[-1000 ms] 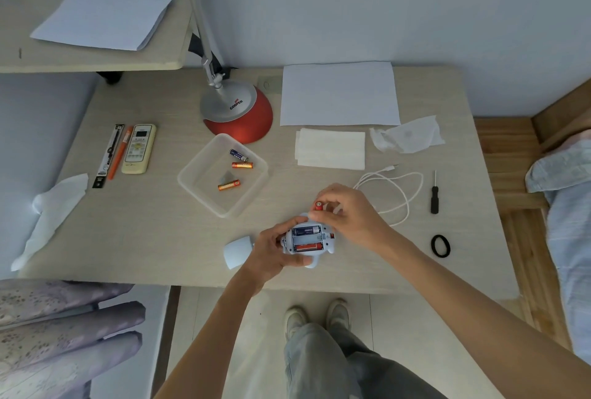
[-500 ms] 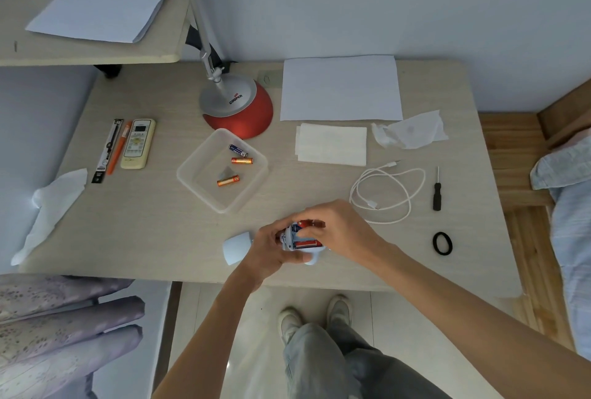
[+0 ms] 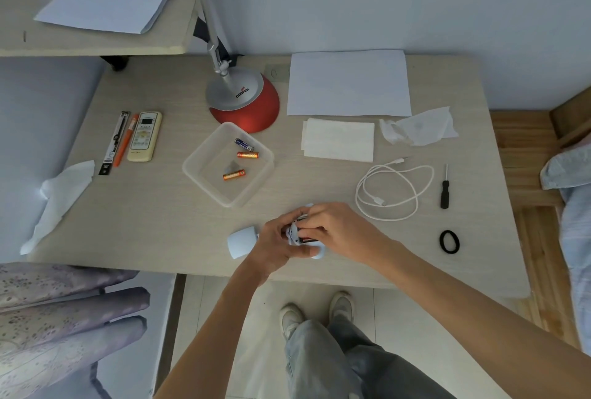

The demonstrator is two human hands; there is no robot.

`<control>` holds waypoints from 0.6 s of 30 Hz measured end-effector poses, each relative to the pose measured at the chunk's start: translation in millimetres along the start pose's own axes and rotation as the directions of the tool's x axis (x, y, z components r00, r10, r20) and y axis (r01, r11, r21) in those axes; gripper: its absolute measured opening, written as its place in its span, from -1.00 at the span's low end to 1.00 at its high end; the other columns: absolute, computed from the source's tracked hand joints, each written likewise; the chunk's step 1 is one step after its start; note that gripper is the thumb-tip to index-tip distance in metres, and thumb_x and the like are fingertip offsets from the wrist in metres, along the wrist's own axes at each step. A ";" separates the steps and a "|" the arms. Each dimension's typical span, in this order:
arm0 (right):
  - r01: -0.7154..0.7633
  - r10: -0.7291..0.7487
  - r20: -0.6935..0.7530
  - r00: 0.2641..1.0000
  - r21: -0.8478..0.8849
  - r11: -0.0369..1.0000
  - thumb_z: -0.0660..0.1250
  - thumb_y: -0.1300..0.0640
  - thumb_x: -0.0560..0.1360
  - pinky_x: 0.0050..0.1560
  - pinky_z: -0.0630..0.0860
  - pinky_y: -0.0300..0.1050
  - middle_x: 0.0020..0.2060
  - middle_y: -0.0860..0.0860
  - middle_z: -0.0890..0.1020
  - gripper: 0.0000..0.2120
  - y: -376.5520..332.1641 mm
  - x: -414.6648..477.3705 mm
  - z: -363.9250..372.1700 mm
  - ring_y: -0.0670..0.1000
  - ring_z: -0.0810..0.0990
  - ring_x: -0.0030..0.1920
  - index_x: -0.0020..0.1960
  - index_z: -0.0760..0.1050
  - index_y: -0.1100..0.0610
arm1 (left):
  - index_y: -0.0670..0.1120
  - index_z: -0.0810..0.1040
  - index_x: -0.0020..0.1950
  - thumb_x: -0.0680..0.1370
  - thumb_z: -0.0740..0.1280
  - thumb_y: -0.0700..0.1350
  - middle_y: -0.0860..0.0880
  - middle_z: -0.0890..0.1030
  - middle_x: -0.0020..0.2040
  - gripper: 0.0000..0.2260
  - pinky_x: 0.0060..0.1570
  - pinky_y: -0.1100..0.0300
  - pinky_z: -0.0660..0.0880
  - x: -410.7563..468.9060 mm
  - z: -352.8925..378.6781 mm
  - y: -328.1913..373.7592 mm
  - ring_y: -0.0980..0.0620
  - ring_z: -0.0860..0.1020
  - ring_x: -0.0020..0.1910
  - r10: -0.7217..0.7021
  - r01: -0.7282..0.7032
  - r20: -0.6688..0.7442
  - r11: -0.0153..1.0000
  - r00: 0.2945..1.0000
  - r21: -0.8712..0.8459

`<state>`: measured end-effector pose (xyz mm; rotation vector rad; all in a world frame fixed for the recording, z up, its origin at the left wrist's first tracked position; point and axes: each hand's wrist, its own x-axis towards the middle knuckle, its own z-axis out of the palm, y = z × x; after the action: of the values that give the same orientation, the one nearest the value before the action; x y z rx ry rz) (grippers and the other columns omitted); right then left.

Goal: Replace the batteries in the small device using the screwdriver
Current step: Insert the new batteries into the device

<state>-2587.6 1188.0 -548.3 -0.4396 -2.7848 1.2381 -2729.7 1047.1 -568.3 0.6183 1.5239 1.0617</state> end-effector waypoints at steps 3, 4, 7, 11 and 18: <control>-0.024 0.025 -0.036 0.999 0.006 1.000 0.37 0.05 0.67 -0.15 0.55 0.05 -0.12 -0.04 0.68 -0.80 0.6 -1.6 0.7 -0.03 0.63 -0.16 0.01 0.76 0.05 | -0.10 0.52 0.57 0.41 0.66 -0.38 -0.07 0.74 0.29 -0.24 0.23 0.17 0.63 0.2 0.4 -0.2 -0.05 0.69 0.31 -0.006 0.006 0.000 1.000 1.000 0.003; -0.038 0.038 -0.058 0.998 0.011 0.999 0.39 0.07 0.65 -0.15 0.55 0.05 -0.14 -0.04 0.68 -0.83 0.6 -1.4 1.7 -0.03 0.62 -0.17 0.00 0.77 0.05 | -0.10 0.53 0.57 0.41 0.66 -0.38 -0.08 0.74 0.28 -0.24 0.24 0.16 0.63 0.3 0.8 0.0 -0.07 0.69 0.31 -0.004 0.004 -0.003 1.000 1.000 0.007; -0.076 0.077 -0.111 0.991 0.012 0.997 0.46 0.09 0.57 -0.12 0.53 0.10 -0.24 -0.05 0.65 -0.88 0.1 -1.0 5.9 -0.01 0.55 -0.16 -0.10 0.77 0.05 | -0.12 0.54 0.55 0.40 0.67 -0.38 -0.11 0.74 0.28 -0.25 0.26 0.13 0.64 0.7 1.0 -0.3 -0.10 0.69 0.31 0.009 -0.009 -0.002 1.000 1.000 0.009; -0.123 0.125 -0.204 0.971 0.023 0.992 0.53 0.03 0.49 -0.10 0.49 0.02 -0.30 -0.09 0.64 -0.89 -2.0 -3.6 10.2 -0.03 0.43 -0.08 -0.16 0.77 0.03 | -0.12 0.55 0.54 0.39 0.67 -0.40 -0.09 0.75 0.26 -0.26 0.22 0.16 0.64 0.1 1.2 1.3 -0.09 0.70 0.30 0.018 -0.018 0.003 1.000 1.000 0.020; -0.192 0.232 -0.379 0.896 0.141 0.971 0.65 -0.03 0.40 -0.02 0.43 -0.25 -0.15 -0.09 0.49 -0.83 -1.5 -7.8 19.0 -0.04 0.39 0.00 -0.04 0.81 -0.03 | -0.11 0.54 0.56 0.40 0.66 -0.39 -0.11 0.73 0.30 -0.25 0.29 0.11 0.63 1.1 0.0 -0.8 -0.11 0.68 0.34 0.025 -0.025 0.013 0.999 1.000 0.030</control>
<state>-2583.7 1171.2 -559.6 -0.8965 -2.3718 1.1632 -2729.8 1047.6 -569.6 0.6652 1.5271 1.0537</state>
